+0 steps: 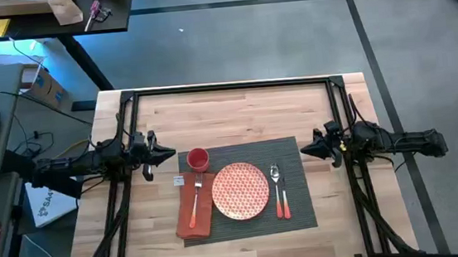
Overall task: Set table place
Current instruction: Return to Home Position
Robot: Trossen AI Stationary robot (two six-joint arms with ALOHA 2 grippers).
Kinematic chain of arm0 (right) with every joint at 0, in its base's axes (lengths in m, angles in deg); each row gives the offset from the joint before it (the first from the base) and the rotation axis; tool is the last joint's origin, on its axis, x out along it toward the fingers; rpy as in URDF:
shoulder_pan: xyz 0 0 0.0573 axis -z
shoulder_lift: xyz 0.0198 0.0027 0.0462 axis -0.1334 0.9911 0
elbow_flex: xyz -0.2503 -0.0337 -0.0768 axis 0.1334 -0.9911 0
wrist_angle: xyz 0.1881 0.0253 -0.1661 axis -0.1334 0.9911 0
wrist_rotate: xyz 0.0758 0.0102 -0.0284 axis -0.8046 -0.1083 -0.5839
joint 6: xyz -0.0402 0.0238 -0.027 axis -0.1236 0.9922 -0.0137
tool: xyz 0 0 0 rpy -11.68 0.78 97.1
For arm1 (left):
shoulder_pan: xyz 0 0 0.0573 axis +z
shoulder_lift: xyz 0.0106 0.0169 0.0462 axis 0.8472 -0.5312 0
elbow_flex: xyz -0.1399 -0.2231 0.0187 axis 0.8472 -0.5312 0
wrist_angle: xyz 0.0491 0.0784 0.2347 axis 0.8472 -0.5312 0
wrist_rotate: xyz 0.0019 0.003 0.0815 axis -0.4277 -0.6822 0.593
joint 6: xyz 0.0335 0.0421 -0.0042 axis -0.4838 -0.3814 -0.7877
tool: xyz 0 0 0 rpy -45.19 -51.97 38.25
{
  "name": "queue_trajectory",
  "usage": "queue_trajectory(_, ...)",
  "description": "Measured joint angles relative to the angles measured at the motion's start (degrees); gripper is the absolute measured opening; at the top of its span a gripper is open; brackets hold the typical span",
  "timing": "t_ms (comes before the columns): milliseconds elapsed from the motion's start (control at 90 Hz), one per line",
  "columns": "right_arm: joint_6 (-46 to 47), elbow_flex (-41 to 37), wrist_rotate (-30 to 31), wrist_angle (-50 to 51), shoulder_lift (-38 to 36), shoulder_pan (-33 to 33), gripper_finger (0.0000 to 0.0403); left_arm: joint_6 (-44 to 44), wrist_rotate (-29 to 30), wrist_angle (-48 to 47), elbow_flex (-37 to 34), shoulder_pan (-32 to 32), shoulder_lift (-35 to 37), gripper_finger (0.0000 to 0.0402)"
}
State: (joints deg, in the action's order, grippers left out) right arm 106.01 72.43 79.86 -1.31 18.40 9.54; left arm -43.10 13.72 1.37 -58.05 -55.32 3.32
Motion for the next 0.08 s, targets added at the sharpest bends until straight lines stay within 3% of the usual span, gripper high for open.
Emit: queue_trajectory(78, 0.00, 0.00, -0.02, 0.00, 0.00, 0.02, 0.0000, -0.01, -0.01, 0.00, 0.00, 0.00, 0.00, 0.0007)
